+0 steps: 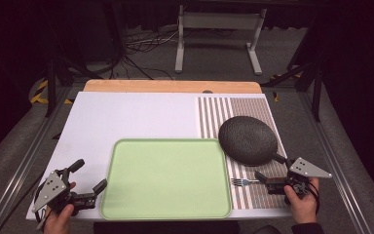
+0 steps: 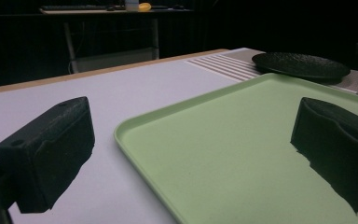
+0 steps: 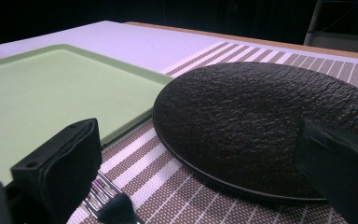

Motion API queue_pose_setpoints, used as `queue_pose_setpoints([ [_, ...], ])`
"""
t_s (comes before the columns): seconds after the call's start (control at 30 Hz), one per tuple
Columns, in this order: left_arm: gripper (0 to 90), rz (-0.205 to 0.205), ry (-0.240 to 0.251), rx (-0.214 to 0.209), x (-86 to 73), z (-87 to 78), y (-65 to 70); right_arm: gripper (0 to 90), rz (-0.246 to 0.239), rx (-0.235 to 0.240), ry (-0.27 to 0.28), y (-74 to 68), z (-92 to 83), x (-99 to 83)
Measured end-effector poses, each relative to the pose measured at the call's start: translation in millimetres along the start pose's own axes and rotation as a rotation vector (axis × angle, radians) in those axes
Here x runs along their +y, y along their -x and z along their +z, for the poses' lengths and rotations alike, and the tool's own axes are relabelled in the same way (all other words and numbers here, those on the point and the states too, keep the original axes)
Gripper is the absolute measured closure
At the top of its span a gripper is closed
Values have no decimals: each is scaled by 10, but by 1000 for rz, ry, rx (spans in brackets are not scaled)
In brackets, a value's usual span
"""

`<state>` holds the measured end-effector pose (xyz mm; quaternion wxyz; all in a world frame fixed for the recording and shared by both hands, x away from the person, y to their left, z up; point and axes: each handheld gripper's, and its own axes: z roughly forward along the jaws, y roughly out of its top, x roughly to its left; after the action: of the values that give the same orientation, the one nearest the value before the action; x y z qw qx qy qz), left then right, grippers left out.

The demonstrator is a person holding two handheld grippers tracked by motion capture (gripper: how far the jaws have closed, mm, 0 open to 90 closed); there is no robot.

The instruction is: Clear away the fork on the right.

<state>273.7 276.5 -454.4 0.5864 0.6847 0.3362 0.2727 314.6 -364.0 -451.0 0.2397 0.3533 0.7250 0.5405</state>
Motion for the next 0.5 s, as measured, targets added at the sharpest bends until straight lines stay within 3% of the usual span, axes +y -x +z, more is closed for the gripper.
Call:
queue_pose_setpoints([
  [0.5, 4, 14, -16, 2, 7, -5, 9, 10, 0, 8, 10, -12, -1, 17],
])
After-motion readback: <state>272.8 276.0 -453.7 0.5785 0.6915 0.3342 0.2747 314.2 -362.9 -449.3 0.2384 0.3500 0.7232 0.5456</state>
